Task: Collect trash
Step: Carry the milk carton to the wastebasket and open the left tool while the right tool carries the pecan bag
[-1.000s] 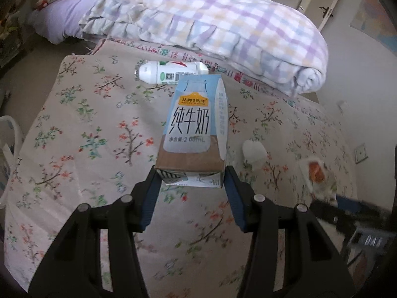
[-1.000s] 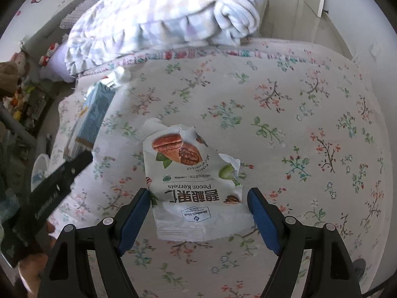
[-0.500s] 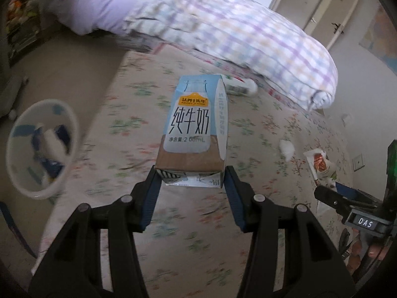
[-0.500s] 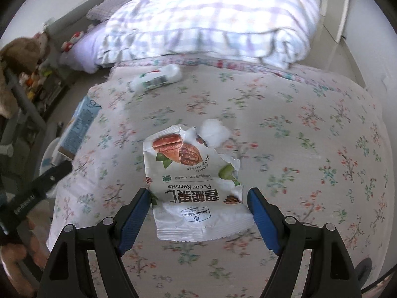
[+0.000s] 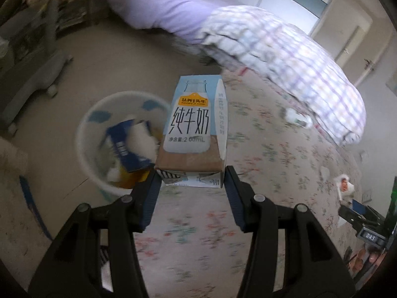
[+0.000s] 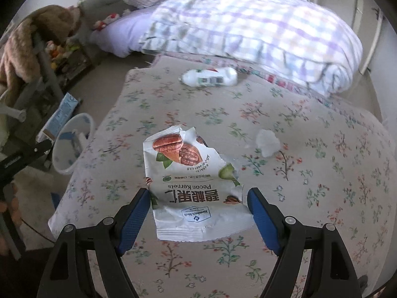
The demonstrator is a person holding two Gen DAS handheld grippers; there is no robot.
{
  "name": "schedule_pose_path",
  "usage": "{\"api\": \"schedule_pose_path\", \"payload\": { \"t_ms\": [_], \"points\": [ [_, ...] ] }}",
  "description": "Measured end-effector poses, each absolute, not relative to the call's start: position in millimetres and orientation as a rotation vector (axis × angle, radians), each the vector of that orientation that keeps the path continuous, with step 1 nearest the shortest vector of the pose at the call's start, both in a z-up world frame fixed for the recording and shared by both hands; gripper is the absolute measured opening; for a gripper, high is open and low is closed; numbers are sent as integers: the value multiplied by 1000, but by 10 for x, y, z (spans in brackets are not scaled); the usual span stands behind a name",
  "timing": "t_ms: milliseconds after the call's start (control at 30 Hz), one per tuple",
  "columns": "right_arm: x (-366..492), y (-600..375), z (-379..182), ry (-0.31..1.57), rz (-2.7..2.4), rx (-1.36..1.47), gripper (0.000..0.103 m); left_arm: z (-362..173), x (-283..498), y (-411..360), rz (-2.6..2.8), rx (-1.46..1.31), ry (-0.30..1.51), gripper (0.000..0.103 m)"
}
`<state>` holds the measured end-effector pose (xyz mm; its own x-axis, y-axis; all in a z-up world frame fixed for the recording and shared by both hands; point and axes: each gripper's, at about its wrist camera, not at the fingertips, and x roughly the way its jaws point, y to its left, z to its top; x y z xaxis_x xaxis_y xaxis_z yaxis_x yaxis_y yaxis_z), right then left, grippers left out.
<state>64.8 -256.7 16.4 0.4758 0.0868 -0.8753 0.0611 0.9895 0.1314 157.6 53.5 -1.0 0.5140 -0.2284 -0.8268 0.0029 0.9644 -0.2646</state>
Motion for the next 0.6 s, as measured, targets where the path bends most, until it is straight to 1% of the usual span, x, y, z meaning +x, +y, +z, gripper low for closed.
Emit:
{"api": "schedule_pose_path", "payload": {
  "t_ms": [300,533,600],
  "points": [
    [741,-1992,134,1076,131,122,81,-225,1661,1028,-57,-292,1049,53],
    [772,-1678,9,1094,144,90,81,-451,1850,1168,-35,-194,1015,54],
    [785,-1594,-16,1096,148,92,81,-541,1897,1217,-48,-188,1048,71]
  ]
}}
